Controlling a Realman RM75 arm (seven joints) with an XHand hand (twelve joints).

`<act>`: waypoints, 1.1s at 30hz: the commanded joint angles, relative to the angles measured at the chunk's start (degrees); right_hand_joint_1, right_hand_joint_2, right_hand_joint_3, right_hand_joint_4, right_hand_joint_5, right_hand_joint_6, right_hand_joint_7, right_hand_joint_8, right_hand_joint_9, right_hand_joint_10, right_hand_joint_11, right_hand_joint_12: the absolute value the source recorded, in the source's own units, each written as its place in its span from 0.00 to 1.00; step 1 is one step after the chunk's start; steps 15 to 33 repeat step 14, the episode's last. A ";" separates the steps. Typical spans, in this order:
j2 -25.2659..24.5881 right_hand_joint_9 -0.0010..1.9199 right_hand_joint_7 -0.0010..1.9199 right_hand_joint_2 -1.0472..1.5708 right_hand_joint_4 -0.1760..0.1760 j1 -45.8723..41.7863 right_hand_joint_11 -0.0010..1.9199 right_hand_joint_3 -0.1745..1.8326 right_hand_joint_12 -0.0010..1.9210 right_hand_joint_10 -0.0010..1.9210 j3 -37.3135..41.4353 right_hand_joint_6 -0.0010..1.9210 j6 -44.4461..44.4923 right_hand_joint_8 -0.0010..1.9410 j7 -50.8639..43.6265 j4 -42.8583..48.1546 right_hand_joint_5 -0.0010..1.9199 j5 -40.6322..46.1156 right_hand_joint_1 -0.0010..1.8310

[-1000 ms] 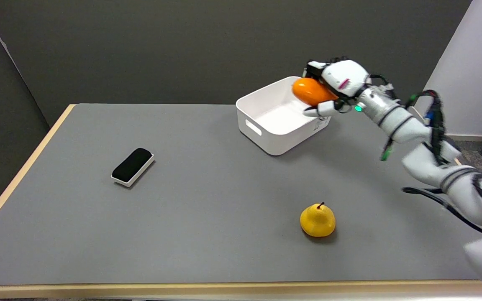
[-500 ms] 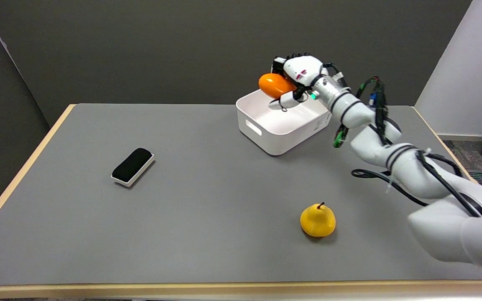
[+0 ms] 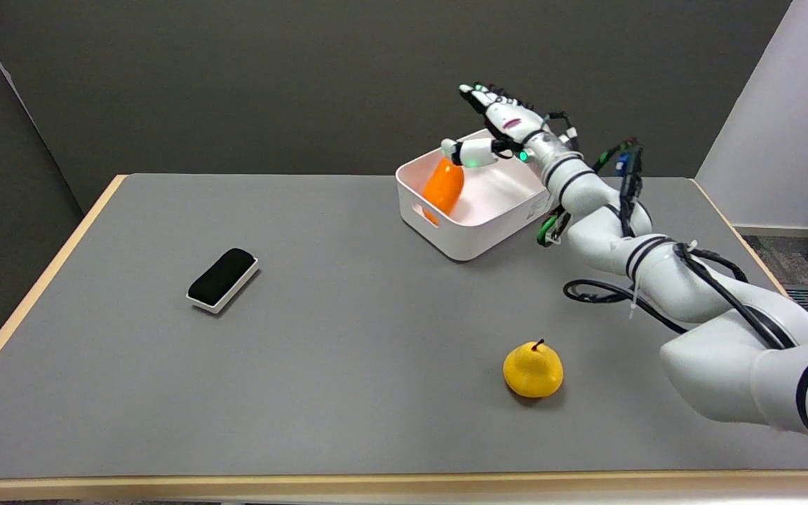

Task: Place mango into white box.

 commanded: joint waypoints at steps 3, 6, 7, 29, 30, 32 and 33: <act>9.79 0.00 0.00 0.61 0.60 -17.64 0.00 0.54 0.45 0.07 5.79 0.06 13.50 0.00 -1.56 15.88 0.00 44.50 0.20; 11.24 0.00 0.00 0.62 0.63 -19.96 0.00 0.53 0.45 0.11 6.60 0.10 18.48 0.00 -1.26 17.62 0.01 50.95 0.19; 11.55 0.00 0.00 0.63 0.63 -20.55 0.00 0.53 0.45 0.12 6.79 0.11 19.43 0.01 -1.16 17.86 0.01 52.57 0.19; 15.31 0.01 0.04 0.62 0.64 -25.90 0.00 0.56 0.52 0.27 7.51 0.11 25.11 0.08 3.71 17.32 0.03 63.36 0.18; 15.31 0.01 0.04 0.62 0.64 -25.90 0.00 0.56 0.52 0.27 7.51 0.11 25.11 0.08 3.71 17.32 0.03 63.36 0.18; 15.31 0.01 0.04 0.62 0.64 -25.90 0.00 0.56 0.52 0.27 7.51 0.11 25.11 0.08 3.71 17.32 0.03 63.36 0.18; 15.31 0.01 0.04 0.62 0.64 -25.90 0.00 0.56 0.52 0.27 7.51 0.11 25.11 0.08 3.71 17.32 0.03 63.36 0.18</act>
